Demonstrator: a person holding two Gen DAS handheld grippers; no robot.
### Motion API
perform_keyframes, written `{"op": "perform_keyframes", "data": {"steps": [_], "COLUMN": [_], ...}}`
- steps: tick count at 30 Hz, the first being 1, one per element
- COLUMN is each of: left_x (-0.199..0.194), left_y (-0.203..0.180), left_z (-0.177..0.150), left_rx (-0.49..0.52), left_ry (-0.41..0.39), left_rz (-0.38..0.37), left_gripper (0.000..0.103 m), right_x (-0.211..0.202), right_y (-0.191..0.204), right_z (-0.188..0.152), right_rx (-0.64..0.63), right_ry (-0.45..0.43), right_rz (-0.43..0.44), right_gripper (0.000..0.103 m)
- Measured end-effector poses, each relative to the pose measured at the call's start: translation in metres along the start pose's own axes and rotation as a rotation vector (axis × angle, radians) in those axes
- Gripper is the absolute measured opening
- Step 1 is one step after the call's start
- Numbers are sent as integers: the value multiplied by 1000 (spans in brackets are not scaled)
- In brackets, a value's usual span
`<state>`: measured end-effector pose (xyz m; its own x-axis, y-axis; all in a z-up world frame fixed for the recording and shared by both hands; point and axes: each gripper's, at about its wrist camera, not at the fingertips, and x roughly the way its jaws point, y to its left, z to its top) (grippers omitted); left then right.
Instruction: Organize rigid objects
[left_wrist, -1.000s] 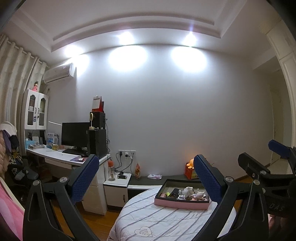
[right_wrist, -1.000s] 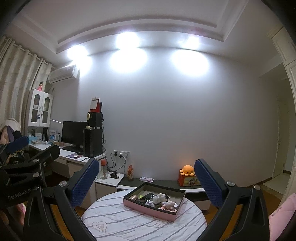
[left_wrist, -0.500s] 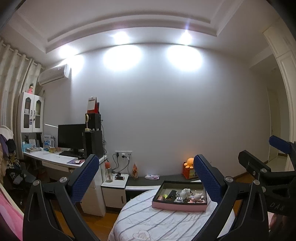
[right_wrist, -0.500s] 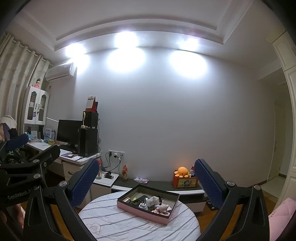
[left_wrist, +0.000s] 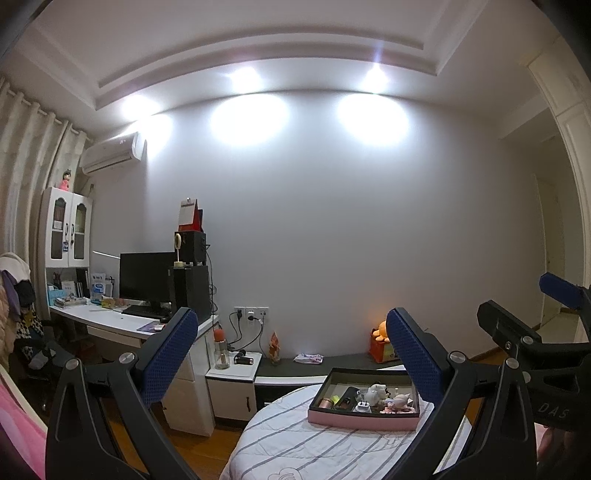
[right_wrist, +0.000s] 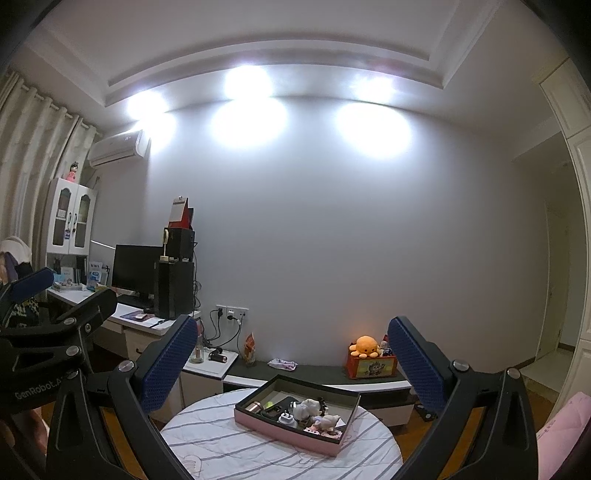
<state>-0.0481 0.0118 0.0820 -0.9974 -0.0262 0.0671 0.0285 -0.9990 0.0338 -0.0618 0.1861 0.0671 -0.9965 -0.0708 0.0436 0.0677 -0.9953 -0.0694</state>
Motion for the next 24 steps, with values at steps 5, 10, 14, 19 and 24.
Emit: {"op": "perform_keyframes", "data": {"steps": [5,10,14,19,24], "left_x": [1,5,6,10,14], "left_y": [-2,-2,-2,-1,-3], "left_z": [-2,-4,-5,-8,-9], "left_rx": [10,11,13,13,23], "left_ry": [-21,-12,-7,2,9], "left_rz": [12,15,18,22,25], "left_gripper": [103,103,103,103,103], "right_x": [4,7,9,14,17], "right_y": [0,0,1,2,2], "right_z": [0,0,-1,-1,-3], "right_rx": [0,0,1,-1,1], "right_ry": [5,13,18,26,36], "right_rz": [-2,-3,-3,0,1], "right_gripper": [103,103,103,103,103]}}
